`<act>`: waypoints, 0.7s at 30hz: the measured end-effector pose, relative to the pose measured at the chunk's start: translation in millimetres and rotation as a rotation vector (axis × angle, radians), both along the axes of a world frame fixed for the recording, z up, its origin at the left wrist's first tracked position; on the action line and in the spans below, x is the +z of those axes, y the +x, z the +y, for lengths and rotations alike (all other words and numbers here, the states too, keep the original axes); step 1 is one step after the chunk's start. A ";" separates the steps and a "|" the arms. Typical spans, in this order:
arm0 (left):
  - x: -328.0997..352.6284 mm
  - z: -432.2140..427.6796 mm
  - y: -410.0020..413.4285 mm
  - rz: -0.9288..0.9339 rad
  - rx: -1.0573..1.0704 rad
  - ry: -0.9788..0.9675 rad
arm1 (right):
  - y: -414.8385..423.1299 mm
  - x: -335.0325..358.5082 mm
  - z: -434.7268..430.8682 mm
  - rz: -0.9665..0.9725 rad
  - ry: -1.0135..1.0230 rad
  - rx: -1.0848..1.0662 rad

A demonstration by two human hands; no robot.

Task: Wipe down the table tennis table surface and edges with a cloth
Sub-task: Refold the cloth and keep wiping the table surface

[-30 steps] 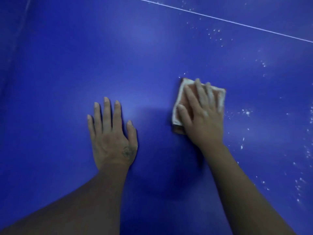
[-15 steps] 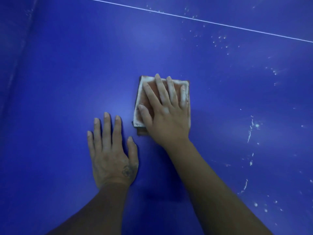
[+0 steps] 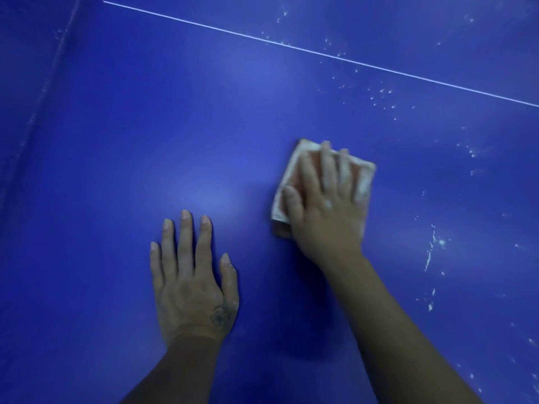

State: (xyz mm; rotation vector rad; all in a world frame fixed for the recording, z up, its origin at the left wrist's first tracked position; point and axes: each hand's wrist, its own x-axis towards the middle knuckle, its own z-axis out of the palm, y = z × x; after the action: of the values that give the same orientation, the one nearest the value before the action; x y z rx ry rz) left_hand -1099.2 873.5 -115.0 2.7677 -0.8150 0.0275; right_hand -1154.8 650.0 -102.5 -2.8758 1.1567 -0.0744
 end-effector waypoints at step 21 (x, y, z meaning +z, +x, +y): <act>-4.2 1.4 0.8 0.037 -0.007 -0.063 | 33.4 -0.4 -75.1 -0.017 0.031 -0.108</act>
State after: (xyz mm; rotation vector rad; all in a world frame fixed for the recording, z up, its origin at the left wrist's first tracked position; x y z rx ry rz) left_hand -1098.4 875.0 -119.2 2.6982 -0.8004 0.0009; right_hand -1121.4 574.9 -102.9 -2.7794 1.2972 -0.0831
